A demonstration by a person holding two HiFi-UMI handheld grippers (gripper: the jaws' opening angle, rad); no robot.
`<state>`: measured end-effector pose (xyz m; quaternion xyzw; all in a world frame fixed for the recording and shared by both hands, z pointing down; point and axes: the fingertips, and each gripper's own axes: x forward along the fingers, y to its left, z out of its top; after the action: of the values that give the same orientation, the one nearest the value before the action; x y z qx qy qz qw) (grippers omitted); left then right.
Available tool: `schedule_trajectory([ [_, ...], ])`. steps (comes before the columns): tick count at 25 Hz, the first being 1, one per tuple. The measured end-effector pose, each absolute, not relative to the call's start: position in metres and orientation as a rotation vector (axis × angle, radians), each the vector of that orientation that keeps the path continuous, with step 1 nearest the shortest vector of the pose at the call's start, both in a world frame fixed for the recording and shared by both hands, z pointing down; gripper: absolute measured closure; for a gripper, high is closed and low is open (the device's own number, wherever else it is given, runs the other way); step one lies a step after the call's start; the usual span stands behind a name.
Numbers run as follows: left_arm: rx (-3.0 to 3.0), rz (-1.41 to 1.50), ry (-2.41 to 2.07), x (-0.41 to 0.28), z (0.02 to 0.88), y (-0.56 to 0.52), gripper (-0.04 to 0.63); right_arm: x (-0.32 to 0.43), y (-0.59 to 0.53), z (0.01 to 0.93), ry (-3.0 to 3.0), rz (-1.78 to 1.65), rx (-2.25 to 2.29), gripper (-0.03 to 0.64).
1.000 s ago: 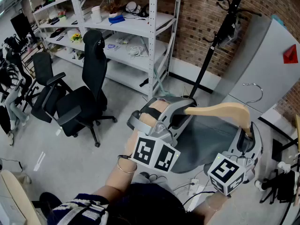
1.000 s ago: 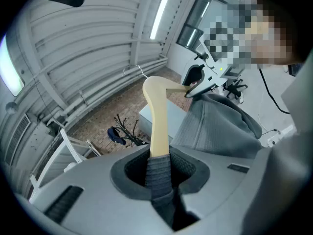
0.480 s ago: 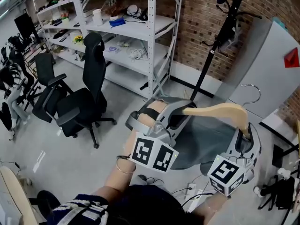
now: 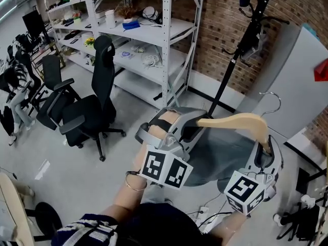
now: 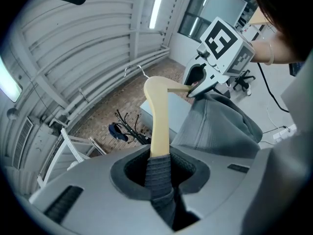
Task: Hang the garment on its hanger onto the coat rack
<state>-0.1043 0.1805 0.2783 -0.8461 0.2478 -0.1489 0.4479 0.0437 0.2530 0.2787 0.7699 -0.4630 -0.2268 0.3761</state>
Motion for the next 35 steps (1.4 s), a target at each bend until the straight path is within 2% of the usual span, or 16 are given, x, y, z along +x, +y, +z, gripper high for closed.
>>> schedule_trajectory([
  [8,-2.105,-0.348,0.587,-0.057,0.284,0.128,0.518,0.089,0.205,0.282,-1.151,-0.581,2.000,0.512],
  [22,-2.110,-0.273,0.518,0.039,0.267,-0.047,0.518,0.177,0.040,0.265,-1.063,-0.561,2.035,0.512],
  [35,-2.090,-0.269,0.520,0.124,0.263,-0.162,0.518,0.262,-0.074,0.264,-1.068,-0.555,2.035,0.512],
])
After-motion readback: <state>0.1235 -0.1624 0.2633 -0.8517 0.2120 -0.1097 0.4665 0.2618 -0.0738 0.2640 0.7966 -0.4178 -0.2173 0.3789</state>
